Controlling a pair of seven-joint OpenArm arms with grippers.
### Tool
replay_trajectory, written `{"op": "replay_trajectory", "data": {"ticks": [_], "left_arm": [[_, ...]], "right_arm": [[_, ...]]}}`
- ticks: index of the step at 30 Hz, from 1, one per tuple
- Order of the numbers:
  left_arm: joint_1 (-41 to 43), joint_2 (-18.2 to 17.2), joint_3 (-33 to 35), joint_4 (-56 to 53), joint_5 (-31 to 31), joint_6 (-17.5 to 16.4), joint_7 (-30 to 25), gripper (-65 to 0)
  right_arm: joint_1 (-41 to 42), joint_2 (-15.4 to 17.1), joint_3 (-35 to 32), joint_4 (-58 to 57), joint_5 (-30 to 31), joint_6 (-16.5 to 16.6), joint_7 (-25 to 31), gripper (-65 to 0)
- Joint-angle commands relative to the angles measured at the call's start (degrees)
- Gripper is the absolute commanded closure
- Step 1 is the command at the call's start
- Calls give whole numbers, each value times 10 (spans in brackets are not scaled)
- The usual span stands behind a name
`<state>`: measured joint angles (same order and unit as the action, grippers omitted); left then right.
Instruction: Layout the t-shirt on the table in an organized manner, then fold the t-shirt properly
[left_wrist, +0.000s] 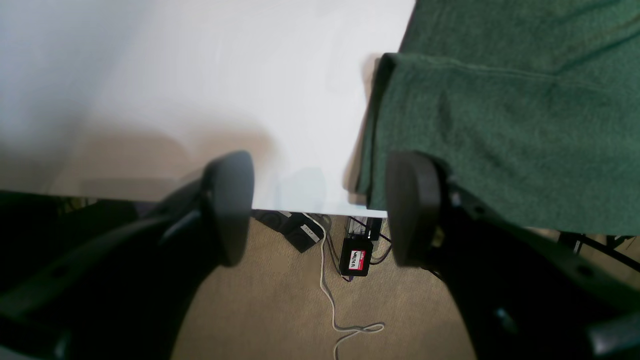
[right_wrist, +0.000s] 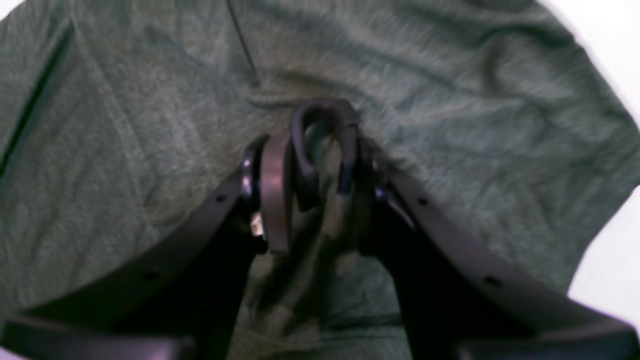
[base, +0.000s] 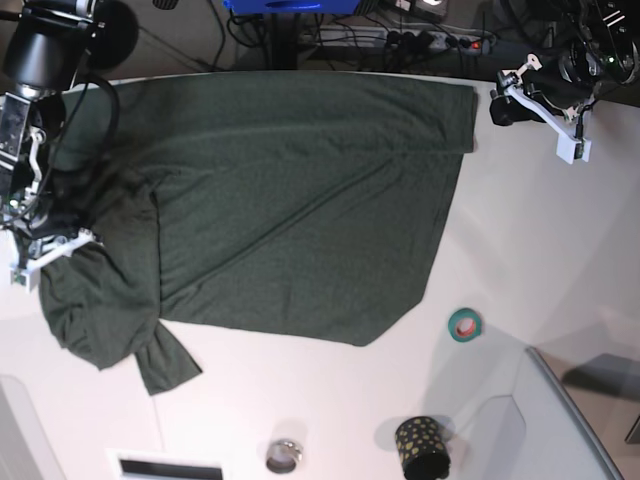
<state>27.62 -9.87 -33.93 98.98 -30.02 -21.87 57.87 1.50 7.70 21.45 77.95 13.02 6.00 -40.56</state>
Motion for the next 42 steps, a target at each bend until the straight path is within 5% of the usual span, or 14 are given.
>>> {"op": "replay_trajectory", "data": {"ticks": [1,13,17,23,29,33,38,40,42], "left_arm": [[1,-7,-3,8,-5,-2,-7,-398],[2,-7,-3,8,-5,-2,-7,-398],[3,-7,-3,8,-5,-2,-7,-398],[1,-7,-3,8,-5,-2,-7,-398],[-1,-7,-3,8,-5,-2,-7,-398],[-1,-7,-3,8,-5,-2,-7,-398],[-2,-7,-3,10,-6,-2,-6,-398],[-1,-7,-3,12,-8,-2,-6,-398],[3,-7,-3,10,-8,-2,-6,-398]], "right_arm": [[6,9,3,22,1,1,9,-84],[-10,5,59,104,2,1,-12,-84],[-15,-11,161,127,3,0,-10,-83],[34,-56,421,128,2,0,11,-83],[63,-55,451,128,2,-38,25,-83],[79,-37,287,111,19,-25,24,-84],[123,16,-73,124,145,184,21,-132],[145,15,-125,144,134,165,-3,-284],[151,12,-131,147,102,139,-54,-513]]}}
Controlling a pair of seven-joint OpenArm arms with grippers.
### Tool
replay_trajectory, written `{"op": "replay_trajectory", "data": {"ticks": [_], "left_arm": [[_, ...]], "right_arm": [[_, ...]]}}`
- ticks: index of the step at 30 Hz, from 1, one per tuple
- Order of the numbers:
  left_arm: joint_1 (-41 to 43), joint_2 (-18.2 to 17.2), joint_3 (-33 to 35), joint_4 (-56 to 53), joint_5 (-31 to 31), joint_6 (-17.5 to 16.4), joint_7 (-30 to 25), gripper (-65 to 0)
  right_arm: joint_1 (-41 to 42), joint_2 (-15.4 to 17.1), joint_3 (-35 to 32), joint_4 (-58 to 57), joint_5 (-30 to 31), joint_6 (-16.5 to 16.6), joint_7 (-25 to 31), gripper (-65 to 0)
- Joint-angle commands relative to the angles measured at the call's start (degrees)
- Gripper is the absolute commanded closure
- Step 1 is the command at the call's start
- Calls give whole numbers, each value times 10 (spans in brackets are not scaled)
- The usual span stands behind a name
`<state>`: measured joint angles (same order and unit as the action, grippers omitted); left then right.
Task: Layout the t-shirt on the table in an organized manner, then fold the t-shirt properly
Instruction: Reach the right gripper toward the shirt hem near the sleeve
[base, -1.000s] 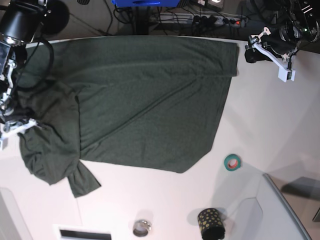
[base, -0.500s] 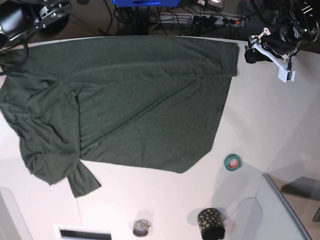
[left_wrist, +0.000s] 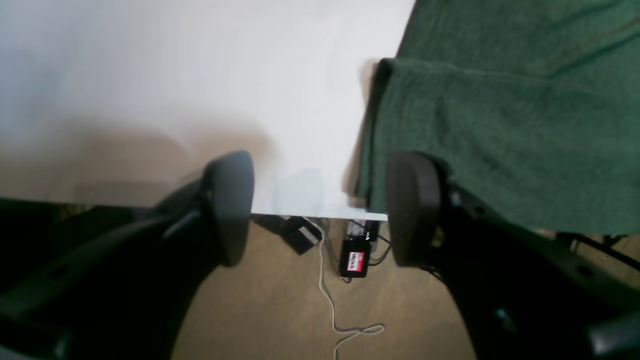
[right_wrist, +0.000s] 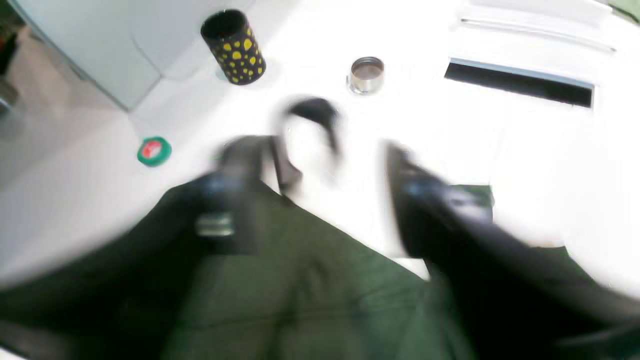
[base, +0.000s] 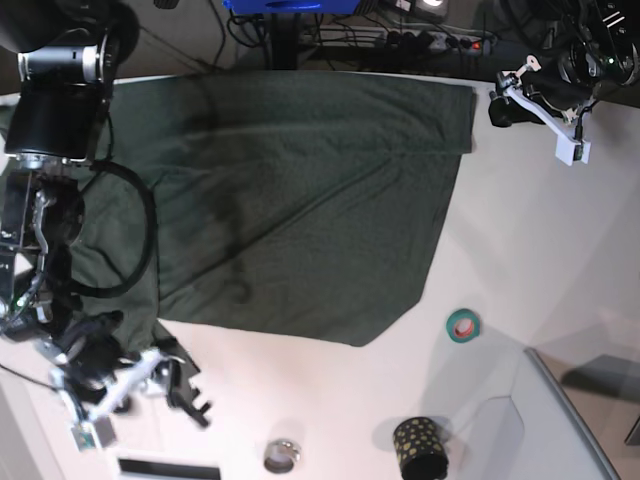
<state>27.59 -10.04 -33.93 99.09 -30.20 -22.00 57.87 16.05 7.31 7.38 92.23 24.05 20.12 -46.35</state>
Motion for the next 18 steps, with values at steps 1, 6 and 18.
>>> {"op": "replay_trajectory", "data": {"ticks": [1,6,18], "left_arm": [[3,-6,-5,8,-4,-1,-6,-398],[3,-3,-30,7,-6,-1,-6,-398],[1,-5,-30,8,-7,-1,-6,-398]], "right_arm": [[5,13,9,5,-16,-3,-11,-603],[-18,16,18,36,-16,-2,-17,-644],[-31,14,13,-4,-19,-7,-22,-638]]}}
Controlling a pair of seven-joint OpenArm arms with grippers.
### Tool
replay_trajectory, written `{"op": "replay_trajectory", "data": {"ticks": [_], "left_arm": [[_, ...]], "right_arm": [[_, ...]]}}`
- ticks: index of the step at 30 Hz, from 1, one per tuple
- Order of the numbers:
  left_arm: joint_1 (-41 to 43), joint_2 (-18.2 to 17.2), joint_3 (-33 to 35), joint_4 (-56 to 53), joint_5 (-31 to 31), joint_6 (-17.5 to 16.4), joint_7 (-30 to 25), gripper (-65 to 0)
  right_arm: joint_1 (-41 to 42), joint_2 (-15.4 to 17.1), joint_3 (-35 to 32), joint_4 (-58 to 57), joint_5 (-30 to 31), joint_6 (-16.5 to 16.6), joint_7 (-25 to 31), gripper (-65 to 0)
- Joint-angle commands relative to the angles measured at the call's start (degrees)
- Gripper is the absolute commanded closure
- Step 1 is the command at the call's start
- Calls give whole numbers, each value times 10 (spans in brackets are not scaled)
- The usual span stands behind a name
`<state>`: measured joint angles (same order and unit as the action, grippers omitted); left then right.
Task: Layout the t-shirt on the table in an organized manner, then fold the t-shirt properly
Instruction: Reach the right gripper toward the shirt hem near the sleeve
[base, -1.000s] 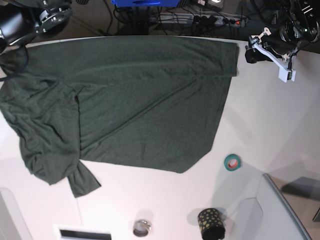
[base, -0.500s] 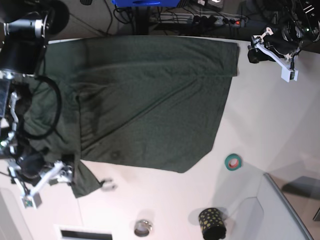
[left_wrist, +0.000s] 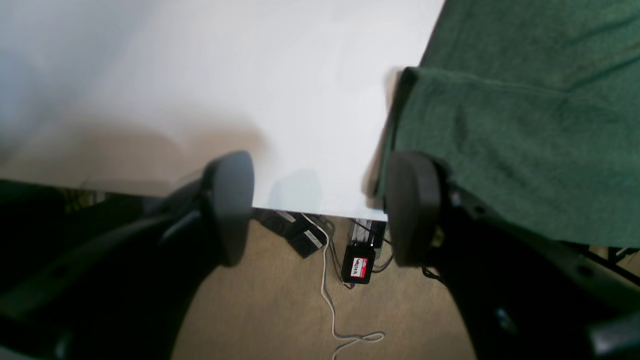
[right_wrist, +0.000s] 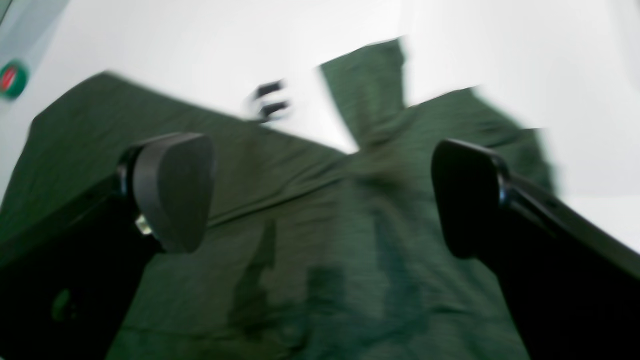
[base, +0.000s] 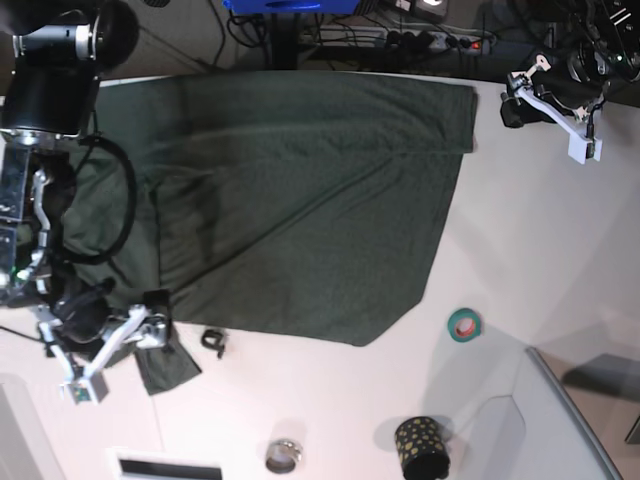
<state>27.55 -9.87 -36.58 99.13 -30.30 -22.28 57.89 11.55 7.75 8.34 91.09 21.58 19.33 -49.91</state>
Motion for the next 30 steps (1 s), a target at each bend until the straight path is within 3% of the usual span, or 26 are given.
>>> {"op": "replay_trajectory", "data": {"ticks": [1,7,9,16,19,23,30], "left_arm": [[2,-6,-4,8,-6,2,-6,-398],[3,-6,-4,8,-6,2,-6,-398],[3,-6,-4,8,-6,2,-6,-398],[4,-6,-4,8,-6,2,-6,-398],[4,-6,-4,9,-6,2,-6,-398],[4,-6,-4,10,-6,2,-6,-398],[12,-6,-5,10,-6,2,-6,-398]], "right_arm": [[15,10,3,-5,5,1,13,-638],[33,10,2,-104,5,1,15,-630],[46,10,2,-139,5,1,16,-575],[98,10,1,-278,4,1,19,-249],[155,11,-52,-387,-25,1,41,-15],[230,5,-186,-509,-93,1,52,-11],[296,-35,-357,-595,-95,5,55,-5]]}}
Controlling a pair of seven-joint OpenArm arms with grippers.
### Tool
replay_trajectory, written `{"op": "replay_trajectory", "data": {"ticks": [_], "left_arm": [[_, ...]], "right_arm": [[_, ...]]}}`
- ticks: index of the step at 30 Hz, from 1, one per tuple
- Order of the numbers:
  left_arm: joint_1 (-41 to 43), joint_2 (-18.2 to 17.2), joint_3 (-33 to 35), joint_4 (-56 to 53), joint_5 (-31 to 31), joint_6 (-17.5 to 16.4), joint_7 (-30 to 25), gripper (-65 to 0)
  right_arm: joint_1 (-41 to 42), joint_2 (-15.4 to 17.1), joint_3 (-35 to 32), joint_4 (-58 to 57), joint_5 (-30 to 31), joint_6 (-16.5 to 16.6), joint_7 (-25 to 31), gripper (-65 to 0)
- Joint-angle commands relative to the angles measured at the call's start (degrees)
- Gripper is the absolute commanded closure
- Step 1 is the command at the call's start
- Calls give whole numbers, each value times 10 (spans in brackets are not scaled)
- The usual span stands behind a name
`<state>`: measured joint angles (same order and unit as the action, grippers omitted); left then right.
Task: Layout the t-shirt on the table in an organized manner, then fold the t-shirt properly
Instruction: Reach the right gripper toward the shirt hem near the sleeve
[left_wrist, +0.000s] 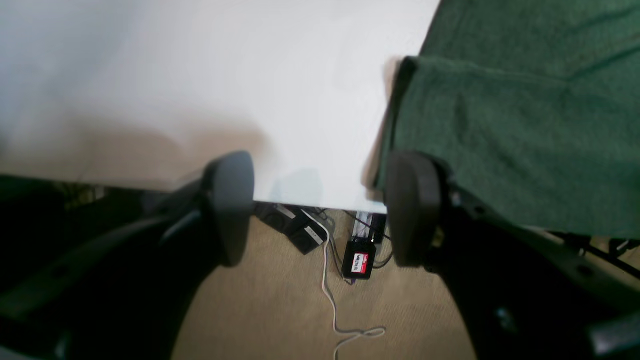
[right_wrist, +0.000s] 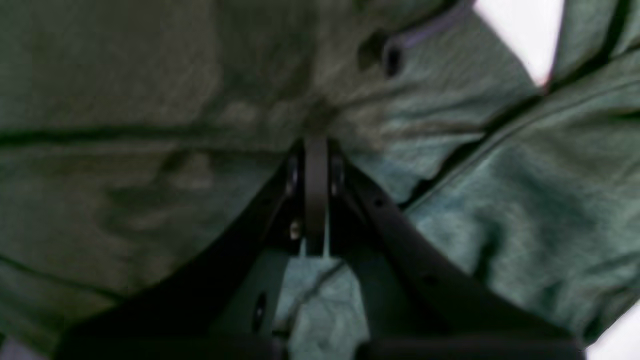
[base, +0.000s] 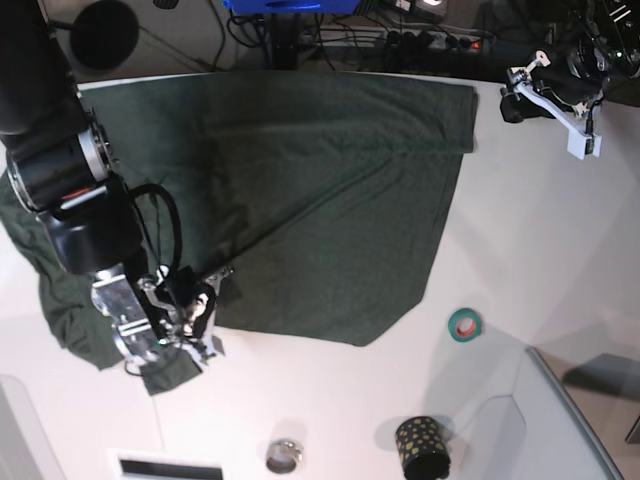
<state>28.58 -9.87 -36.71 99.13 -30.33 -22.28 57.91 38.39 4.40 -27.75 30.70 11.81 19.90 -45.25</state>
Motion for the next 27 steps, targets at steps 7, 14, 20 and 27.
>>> {"op": "replay_trajectory", "data": {"ticks": [7,14,20,27], "left_arm": [[2,-6,-3,10,-6,2,-6,-398],[1,-5,-3,10,-6,2,-7,-398],[10,-4,-3,10,-6,2,-7,-398],[5,-4,-3,11,-6,2,-7,-398]], "right_arm": [[42,-17,-61,-45,2,-1,53,-8],[43,-15,-70,-157,1,-200,369,-8],[35,11,-72,-154,1,-272,507,-2],[-12,14,-70,-53,1,-271,432,-2]]}}
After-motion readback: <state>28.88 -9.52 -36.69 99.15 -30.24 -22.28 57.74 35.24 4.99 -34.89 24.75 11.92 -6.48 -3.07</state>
